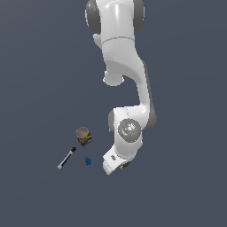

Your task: Pick up a designated object from a clutter of objects.

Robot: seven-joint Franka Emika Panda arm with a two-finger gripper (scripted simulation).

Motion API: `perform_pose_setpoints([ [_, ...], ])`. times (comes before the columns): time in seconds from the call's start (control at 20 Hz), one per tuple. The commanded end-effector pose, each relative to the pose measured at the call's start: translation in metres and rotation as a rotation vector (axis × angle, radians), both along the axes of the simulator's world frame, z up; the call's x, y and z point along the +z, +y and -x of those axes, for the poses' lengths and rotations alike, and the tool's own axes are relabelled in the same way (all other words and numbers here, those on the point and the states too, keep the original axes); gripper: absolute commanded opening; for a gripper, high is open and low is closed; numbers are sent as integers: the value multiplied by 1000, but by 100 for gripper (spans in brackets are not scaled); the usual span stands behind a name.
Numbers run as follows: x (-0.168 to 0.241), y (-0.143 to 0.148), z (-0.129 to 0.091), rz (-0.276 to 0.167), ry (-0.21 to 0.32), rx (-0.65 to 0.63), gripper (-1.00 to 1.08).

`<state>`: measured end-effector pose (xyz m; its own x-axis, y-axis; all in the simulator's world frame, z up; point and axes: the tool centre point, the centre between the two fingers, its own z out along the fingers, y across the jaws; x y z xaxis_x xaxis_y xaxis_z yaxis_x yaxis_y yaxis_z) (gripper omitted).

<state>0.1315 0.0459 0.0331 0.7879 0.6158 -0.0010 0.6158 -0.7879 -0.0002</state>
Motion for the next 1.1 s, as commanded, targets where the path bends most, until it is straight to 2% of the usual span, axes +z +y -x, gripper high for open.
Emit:
perform_pose_setpoints([
  [0.0, 0, 1, 0, 0, -1, 1, -100],
  [0.55, 7, 2, 4, 0, 0, 0, -100],
  [1.05, 50, 11, 27, 0, 0, 0, -100],
])
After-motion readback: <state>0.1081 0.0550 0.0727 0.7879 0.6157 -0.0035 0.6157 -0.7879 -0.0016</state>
